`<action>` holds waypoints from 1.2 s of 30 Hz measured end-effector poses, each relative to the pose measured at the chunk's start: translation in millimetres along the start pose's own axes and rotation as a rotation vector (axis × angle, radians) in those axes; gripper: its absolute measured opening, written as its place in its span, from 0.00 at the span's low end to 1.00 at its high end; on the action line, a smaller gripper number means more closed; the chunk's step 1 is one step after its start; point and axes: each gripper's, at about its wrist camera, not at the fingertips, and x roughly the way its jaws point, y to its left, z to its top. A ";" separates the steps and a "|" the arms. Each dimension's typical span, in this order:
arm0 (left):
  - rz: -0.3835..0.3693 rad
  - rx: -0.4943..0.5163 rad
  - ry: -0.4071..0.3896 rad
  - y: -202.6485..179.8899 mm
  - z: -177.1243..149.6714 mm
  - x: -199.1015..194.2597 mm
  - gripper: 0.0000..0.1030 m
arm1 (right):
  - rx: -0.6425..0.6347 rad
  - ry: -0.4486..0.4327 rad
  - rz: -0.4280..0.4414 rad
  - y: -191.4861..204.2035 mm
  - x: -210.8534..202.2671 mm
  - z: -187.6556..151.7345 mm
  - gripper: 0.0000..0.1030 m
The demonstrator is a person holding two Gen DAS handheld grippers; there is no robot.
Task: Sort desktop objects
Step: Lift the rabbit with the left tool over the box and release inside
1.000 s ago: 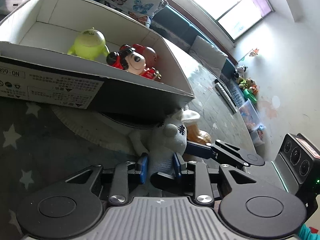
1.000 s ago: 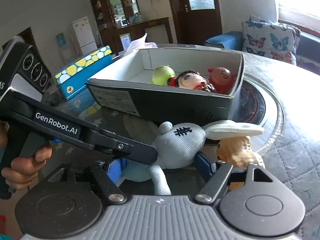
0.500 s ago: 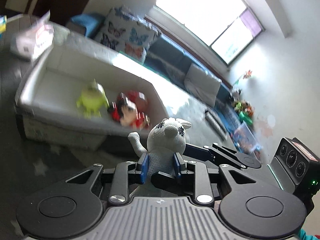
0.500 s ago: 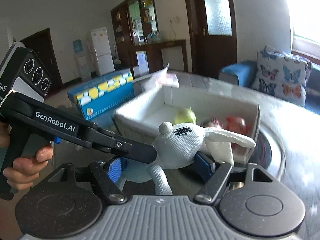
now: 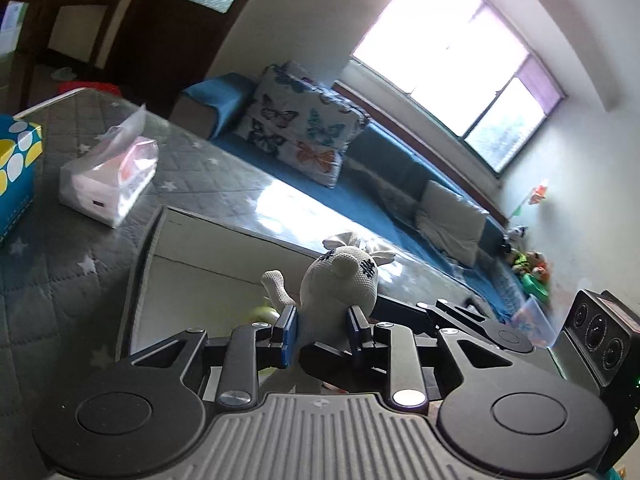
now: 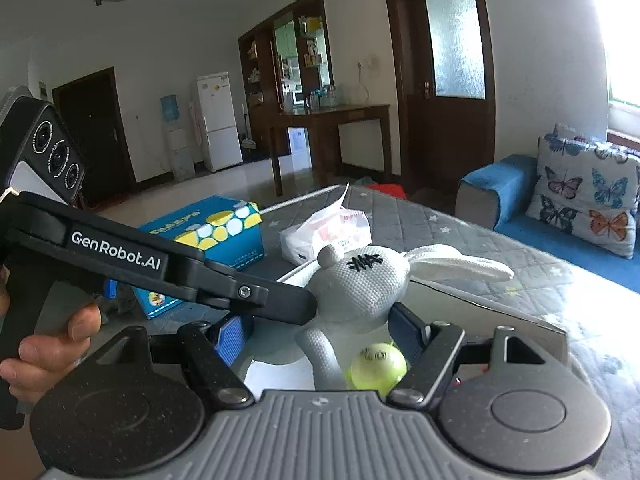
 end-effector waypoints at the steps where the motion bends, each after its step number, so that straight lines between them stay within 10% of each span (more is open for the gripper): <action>1: 0.011 -0.008 0.006 5.8 1.9 4.2 0.28 | 0.009 0.010 0.002 -2.8 7.8 0.8 0.74; 15: 0.133 -0.051 0.057 44.5 -6.6 40.5 0.29 | 0.033 0.139 -0.001 -15.4 59.7 -18.1 0.74; 36: 0.120 0.036 0.045 -3.8 -38.4 8.3 0.29 | 0.017 0.095 -0.039 -6.0 -21.9 -36.1 0.74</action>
